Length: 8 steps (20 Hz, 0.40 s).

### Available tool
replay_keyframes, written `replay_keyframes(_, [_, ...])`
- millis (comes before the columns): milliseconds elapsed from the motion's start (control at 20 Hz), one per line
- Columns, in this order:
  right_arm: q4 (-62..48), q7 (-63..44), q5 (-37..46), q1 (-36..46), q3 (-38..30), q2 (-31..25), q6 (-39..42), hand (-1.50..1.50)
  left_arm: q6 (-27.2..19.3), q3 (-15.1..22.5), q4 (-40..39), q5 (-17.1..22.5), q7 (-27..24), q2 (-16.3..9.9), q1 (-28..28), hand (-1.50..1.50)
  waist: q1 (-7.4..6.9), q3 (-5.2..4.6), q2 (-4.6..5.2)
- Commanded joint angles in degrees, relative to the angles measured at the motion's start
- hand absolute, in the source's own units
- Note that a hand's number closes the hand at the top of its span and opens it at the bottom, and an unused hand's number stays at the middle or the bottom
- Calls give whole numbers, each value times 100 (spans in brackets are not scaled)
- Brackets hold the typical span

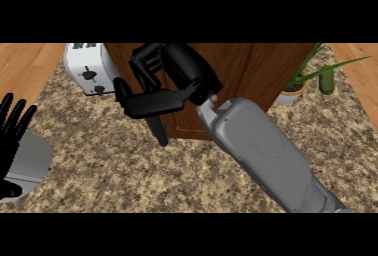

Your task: Pick up the wine, place it into the cabinet and close the cabinet

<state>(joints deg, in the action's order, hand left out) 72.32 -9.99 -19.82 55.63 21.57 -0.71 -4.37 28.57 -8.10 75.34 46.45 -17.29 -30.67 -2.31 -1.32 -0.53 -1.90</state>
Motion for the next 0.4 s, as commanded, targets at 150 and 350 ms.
replay_keyframes(150, [-1036,380,239,32,-520,-461,33,150,-36,-54,67,-3,82,-72,-162,-150,2,51,249])
replay_keyframes(350, [-917,269,-18,-30,-701,-656,333,150,67,20,113,-19,58,22,-39,-150,36,51,229])
